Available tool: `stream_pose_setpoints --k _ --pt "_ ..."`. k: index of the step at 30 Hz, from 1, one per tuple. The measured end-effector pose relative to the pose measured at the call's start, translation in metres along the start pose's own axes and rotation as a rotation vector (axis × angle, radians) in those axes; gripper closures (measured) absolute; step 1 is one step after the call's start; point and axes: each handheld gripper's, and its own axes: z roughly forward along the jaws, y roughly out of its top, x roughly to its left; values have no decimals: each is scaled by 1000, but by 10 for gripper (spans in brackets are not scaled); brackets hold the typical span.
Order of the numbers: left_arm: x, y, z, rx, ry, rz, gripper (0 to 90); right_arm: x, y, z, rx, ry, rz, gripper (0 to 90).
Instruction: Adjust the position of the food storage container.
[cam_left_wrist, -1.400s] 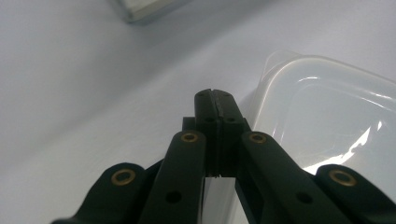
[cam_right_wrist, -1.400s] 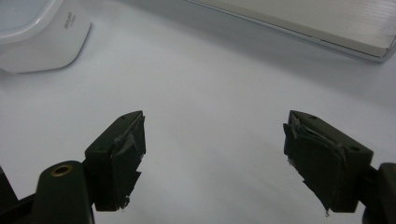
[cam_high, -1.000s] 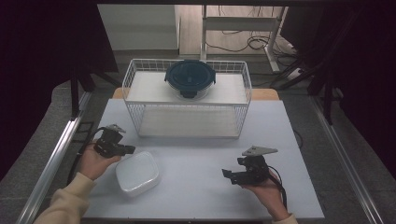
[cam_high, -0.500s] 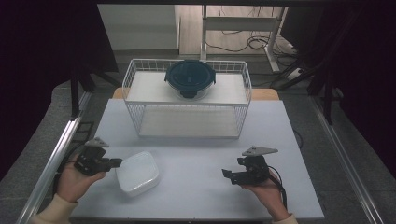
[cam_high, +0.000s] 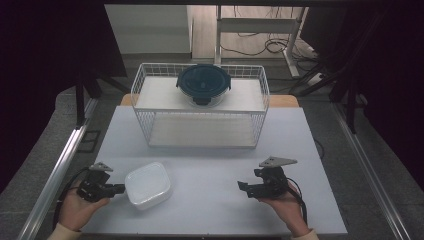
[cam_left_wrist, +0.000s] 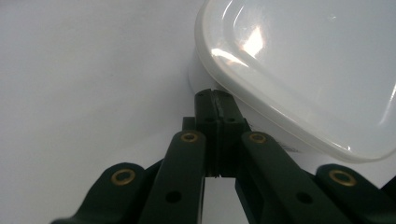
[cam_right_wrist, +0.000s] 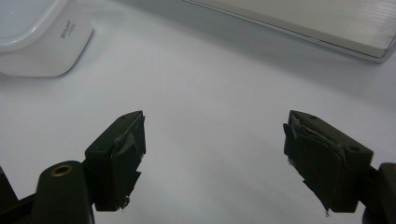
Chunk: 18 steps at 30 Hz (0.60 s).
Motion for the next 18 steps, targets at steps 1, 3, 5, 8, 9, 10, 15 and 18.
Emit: stream_pose_setpoints --k 1,3,5,8,9,10,15,18 --pt "0 1 1 0 0 0 898 0 0 0 -1 0 2 206" --pt "-1 6 3 -2 -4 6 898 -1 0 0 -1 -2 3 205" --pt "-2 10 5 -3 -6 9 898 -1 0 0 3 -2 3 206" --pt "-5 19 11 -1 -14 21 898 0 0 1 7 -2 2 205" --pt "-7 23 15 1 -18 27 899 0 0 1 6 -1 1 205" --pt "-9 26 17 2 -23 31 898 0 0 0 6 -1 3 205" --pt "-20 40 27 11 -41 57 898 -1 0 -2 0 -3 7 206" --pt "-26 45 32 13 -52 67 899 -1 0 -2 -1 -2 7 206"
